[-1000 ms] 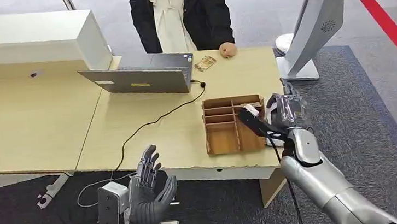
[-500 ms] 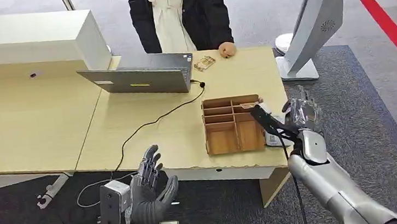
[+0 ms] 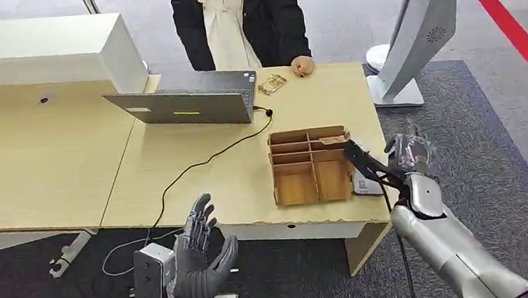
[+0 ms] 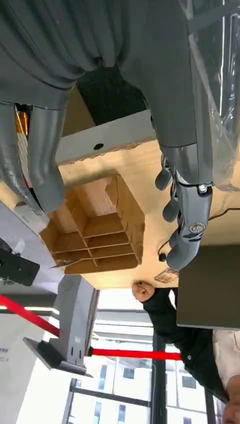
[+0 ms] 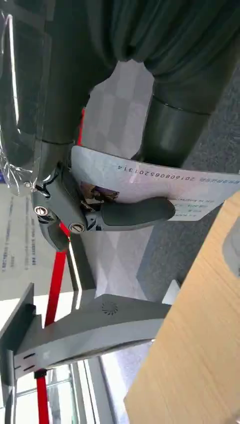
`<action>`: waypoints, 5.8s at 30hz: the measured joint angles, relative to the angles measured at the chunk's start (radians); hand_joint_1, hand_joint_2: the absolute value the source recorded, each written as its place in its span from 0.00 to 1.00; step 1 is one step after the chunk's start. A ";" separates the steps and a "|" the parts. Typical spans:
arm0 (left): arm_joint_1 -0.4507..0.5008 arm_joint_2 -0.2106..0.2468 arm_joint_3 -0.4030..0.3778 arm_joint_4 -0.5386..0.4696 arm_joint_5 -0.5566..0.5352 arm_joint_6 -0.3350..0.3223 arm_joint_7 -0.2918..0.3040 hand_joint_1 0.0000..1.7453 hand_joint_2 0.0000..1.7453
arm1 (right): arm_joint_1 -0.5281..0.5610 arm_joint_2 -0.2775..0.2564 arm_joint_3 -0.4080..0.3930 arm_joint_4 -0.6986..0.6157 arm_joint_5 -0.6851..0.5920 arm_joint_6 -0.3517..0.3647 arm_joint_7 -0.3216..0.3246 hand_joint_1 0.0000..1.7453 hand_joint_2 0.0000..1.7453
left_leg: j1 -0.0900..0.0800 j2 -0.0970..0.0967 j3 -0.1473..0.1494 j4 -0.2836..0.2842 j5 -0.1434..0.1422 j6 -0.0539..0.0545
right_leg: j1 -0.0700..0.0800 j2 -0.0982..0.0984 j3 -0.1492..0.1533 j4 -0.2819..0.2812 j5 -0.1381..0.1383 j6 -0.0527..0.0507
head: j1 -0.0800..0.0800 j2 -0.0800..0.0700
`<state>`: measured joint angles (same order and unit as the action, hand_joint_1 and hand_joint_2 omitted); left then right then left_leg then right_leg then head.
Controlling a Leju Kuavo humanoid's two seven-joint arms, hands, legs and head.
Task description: Pass the card to the sensor for recognition and then transmit it.
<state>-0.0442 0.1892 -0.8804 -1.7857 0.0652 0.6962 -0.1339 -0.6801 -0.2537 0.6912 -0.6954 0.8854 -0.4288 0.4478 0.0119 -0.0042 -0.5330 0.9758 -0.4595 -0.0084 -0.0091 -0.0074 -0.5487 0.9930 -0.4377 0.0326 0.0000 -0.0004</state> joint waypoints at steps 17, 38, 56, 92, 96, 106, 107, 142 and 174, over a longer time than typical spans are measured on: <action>0.002 0.000 0.000 -0.014 -0.010 -0.001 0.044 0.00 1.00 | 0.027 0.066 0.011 0.088 -0.029 0.042 -0.027 1.00 1.00 | 0.000 0.000 0.001 0.000 0.000 0.000 | 0.000 0.000 0.000 0.000 0.000 0.000 | 0.000 0.000; -0.003 0.009 0.000 -0.033 -0.019 -0.014 0.066 0.00 1.00 | 0.039 0.065 0.000 0.116 -0.010 0.010 -0.007 1.00 1.00 | 0.000 0.001 0.003 0.000 0.000 0.000 | 0.000 0.000 0.003 0.000 0.000 0.000 | 0.000 0.000; -0.011 0.008 -0.003 -0.032 -0.016 -0.015 0.017 0.00 1.00 | -0.107 0.030 -0.044 -0.148 0.092 0.054 0.003 1.00 1.00 | 0.000 0.001 0.002 0.000 0.000 0.000 | 0.000 0.000 0.002 0.000 0.000 0.000 | 0.000 0.000; -0.057 -0.069 -0.003 0.078 0.017 -0.159 -0.069 0.00 1.00 | -0.414 0.216 0.095 0.047 0.122 0.223 -0.084 1.00 1.00 | 0.000 0.001 0.001 0.000 0.000 0.000 | 0.000 0.000 0.000 0.000 0.000 0.000 | 0.000 0.000; -0.057 -0.069 -0.003 0.078 0.017 -0.159 -0.069 0.00 1.00 | -0.414 0.217 0.098 0.051 0.122 0.223 -0.084 1.00 1.00 | 0.000 0.001 0.001 0.000 0.000 0.000 | 0.000 0.000 0.001 0.000 0.000 0.000 | 0.000 0.000; -0.057 -0.071 -0.003 0.079 0.017 -0.159 -0.069 0.00 1.00 | -0.415 0.220 0.107 0.071 0.122 0.223 -0.084 1.00 1.00 | 0.000 0.001 0.001 0.000 0.000 0.000 | 0.000 0.000 0.001 0.000 0.000 0.000 | 0.000 0.000; -0.057 -0.071 -0.003 0.080 0.017 -0.159 -0.069 0.00 1.00 | -0.418 0.222 0.111 0.079 0.122 0.222 -0.084 1.00 1.00 | 0.000 0.001 0.001 0.000 0.000 0.000 | 0.000 0.000 0.000 0.000 0.000 0.000 | 0.000 0.000; -0.065 -0.071 -0.003 0.100 0.052 -0.167 -0.067 0.00 1.00 | -0.493 0.257 0.126 0.173 0.093 0.124 -0.023 0.00 1.00 | 0.000 0.001 0.001 0.000 0.000 0.000 | 0.000 0.000 0.000 0.000 0.000 0.000 | 0.000 0.000; -0.054 -0.063 -0.003 0.108 0.046 -0.111 -0.057 0.00 1.00 | -0.478 0.251 0.125 0.225 -0.057 0.016 -0.163 0.00 1.00 | 0.000 0.001 0.001 0.000 0.000 0.000 | 0.000 0.000 0.000 0.000 0.000 0.000 | 0.000 0.000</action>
<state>-0.0986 0.1263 -0.8831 -1.6773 0.1114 0.5852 -0.1911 -1.1579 -0.0023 0.8164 -0.4700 0.8289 -0.4124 0.2846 0.0119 -0.0036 -0.5322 0.9759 -0.4591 -0.0083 -0.0090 -0.0070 -0.5484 0.9933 -0.4376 0.0326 0.0000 -0.0004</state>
